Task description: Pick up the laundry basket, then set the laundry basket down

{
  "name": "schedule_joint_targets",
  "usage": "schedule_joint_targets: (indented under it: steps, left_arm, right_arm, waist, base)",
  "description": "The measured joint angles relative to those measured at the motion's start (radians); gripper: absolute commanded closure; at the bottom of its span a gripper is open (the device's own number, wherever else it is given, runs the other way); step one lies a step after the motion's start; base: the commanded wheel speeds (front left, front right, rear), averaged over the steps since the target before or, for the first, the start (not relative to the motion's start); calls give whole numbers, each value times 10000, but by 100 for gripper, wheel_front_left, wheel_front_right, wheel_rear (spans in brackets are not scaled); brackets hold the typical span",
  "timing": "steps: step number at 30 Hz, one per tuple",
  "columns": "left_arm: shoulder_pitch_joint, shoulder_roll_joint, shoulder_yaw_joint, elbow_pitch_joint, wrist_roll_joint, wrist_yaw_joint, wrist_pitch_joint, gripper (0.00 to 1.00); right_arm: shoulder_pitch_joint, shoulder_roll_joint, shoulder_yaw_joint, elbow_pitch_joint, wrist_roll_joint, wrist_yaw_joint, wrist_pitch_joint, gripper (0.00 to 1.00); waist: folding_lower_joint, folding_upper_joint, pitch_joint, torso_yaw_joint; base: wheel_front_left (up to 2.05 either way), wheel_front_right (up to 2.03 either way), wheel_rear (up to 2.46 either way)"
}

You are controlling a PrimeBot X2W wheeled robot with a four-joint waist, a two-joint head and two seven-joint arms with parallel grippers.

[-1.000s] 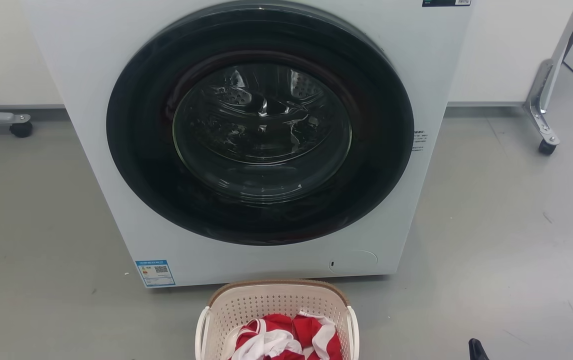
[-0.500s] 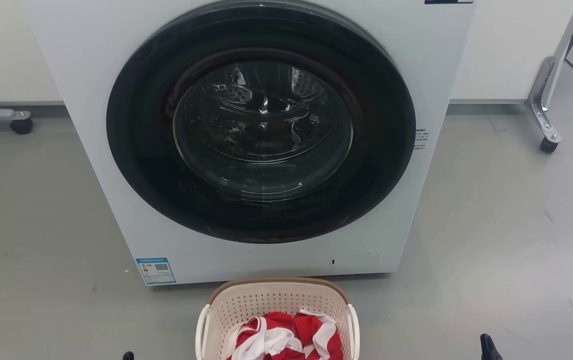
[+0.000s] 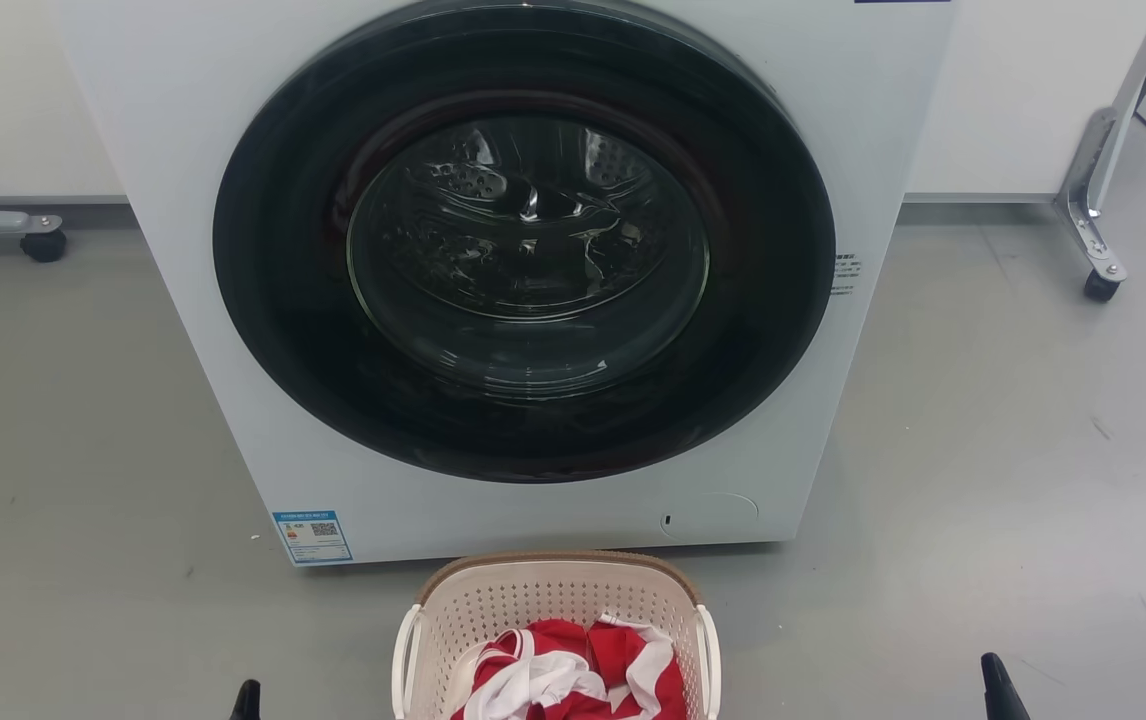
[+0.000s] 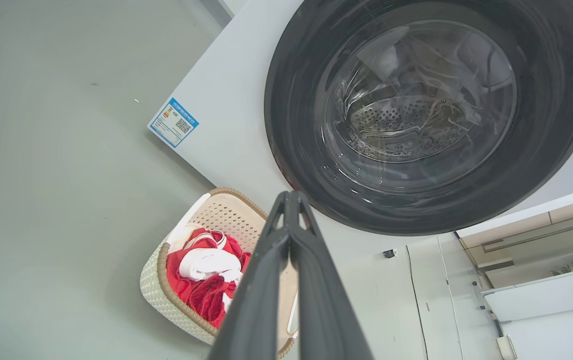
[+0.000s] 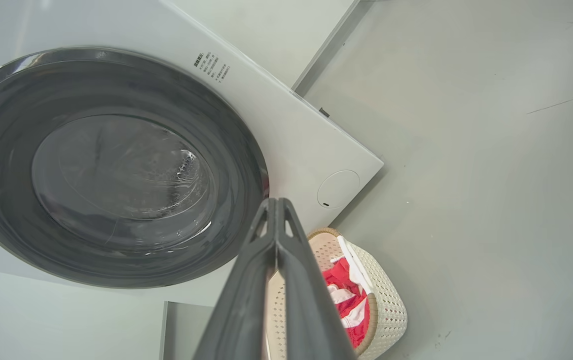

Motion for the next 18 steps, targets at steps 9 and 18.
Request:
schedule_joint_targets:
  steps: [9, 18]
  left_arm:
    - [-341, -65, 263, 107, -1298, -276, 322, 100]
    - [-609, -105, 516, 217, -2483, -502, 667, 100]
  right_arm:
    - [-215, 21, -408, 142, 1404, 238, 351, 100]
    - [-453, 42, -780, 291, 2633, 449, 694, 100]
  waist:
    - [0, 0, 48, 16]
    - [0, 0, 91, 31]
  base:
    - [0, 0, 0]
    - [0, 0, 0]
